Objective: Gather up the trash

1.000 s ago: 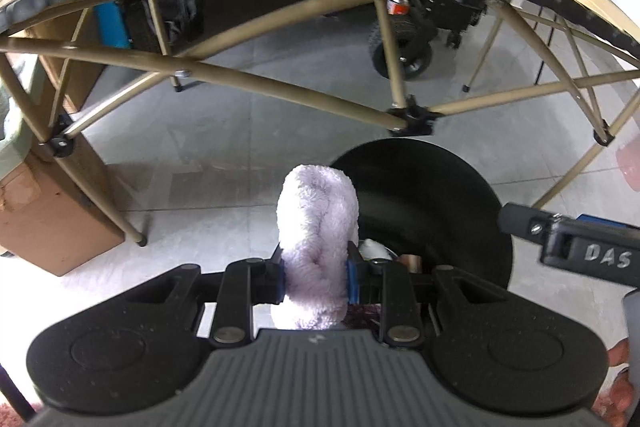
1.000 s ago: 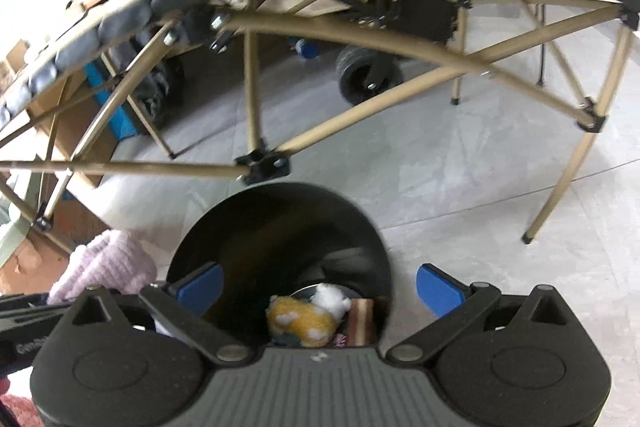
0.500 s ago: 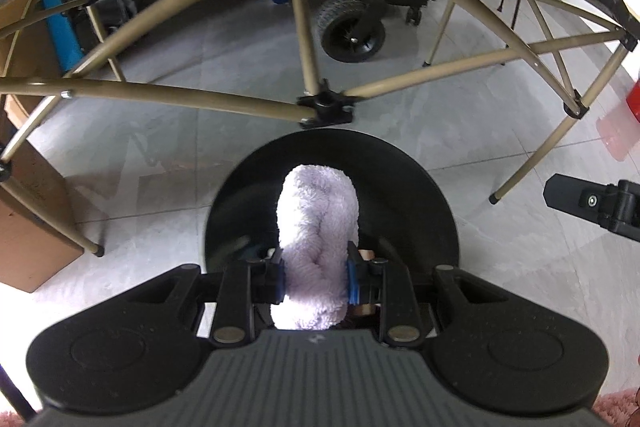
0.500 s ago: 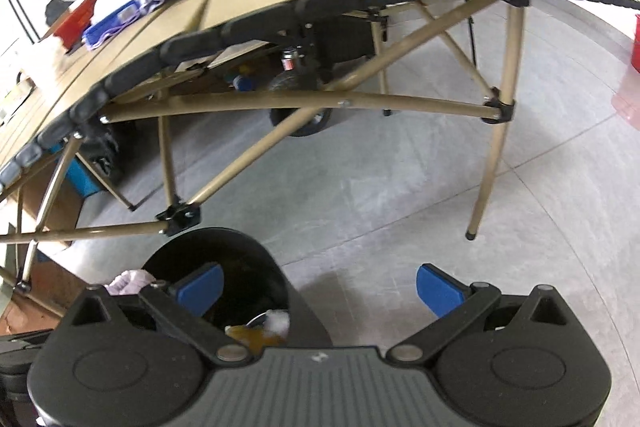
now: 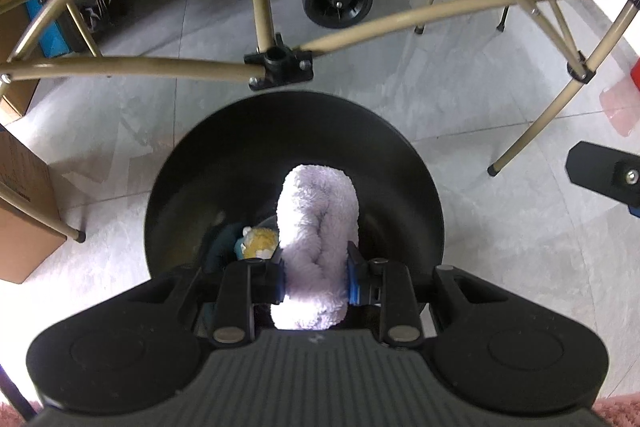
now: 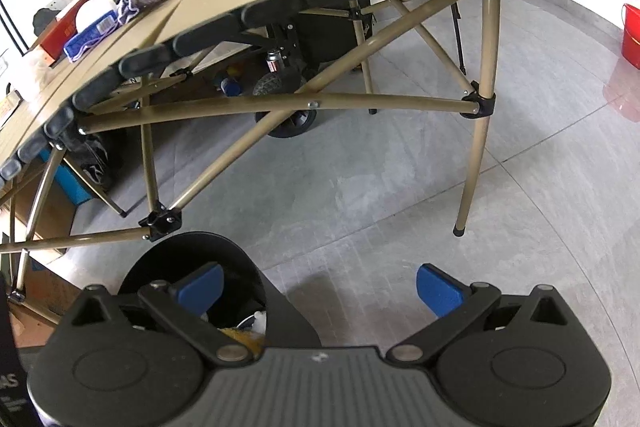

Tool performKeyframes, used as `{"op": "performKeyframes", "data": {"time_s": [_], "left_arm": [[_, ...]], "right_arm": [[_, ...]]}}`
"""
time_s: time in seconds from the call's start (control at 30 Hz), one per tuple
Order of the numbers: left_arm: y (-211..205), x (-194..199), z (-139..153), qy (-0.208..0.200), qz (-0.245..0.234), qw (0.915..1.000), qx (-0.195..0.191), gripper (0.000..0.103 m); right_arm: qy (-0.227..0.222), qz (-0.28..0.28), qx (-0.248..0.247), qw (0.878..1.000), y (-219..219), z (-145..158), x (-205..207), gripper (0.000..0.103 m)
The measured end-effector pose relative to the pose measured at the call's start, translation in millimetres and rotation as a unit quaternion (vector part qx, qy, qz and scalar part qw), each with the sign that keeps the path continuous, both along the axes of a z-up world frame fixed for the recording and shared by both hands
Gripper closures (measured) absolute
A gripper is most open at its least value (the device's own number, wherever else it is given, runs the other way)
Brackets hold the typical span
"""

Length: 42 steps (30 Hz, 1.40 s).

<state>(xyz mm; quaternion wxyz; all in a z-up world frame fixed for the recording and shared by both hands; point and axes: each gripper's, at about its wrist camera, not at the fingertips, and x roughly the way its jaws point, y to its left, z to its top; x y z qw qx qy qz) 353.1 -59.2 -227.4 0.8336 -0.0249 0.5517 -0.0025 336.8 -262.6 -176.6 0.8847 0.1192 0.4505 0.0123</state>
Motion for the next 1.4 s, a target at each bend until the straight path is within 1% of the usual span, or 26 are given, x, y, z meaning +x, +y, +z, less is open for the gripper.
{"op": "performKeyframes", "data": {"time_s": [0.2,0.27,0.3,0.33,0.37,0.43,0.47,0.6,0.83,0.97,1.23,1.4], "left_arm": [[-1,0,-4,0.005,-0.001,1.0,-0.001,0.076],[0,0,-4,0.006,-0.002,1.0,0.001,0.073],[-1,0,-4,0.008,-0.002,1.0,0.002,0.068],[-1,0,-4,0.008,-0.003,1.0,0.001,0.057],[-2,0,-4,0.008,-0.003,1.0,-0.001,0.05],[-2,0,-2,0.006,-0.002,1.0,-0.001,0.013],[-2,-1,-1,0.002,-0.001,1.0,-0.002,0.008],[-4,-1,1,-0.003,-0.002,1.0,0.003,0.003],[-1,2,-3,0.012,0.006,0.9999,0.005,0.003],[0,2,-3,0.014,0.007,0.9999,0.006,0.003],[1,2,-3,0.013,0.007,0.9999,0.006,0.003],[1,-3,7,-0.003,0.001,0.9999,0.01,0.003]], "right_arm": [[0.006,-0.005,-0.003,1.0,-3,-4,1,0.0],[0.006,-0.005,-0.003,1.0,-4,-5,1,0.0],[0.007,-0.005,-0.003,1.0,-4,-5,1,0.0],[0.007,-0.005,-0.003,1.0,-4,-6,2,0.0],[0.007,-0.005,-0.003,1.0,-4,-6,2,0.0],[0.007,-0.005,-0.003,1.0,-4,-6,2,0.0],[0.006,-0.006,-0.003,1.0,-4,-6,2,0.0],[0.007,-0.006,-0.003,1.0,-5,-6,2,0.0],[0.007,-0.007,-0.003,1.0,-4,-6,2,0.0],[0.007,-0.006,-0.003,1.0,-5,-7,2,0.0],[0.007,-0.006,-0.003,1.0,-4,-7,2,0.0],[0.004,0.001,-0.003,1.0,0,-6,0,0.0]]}}
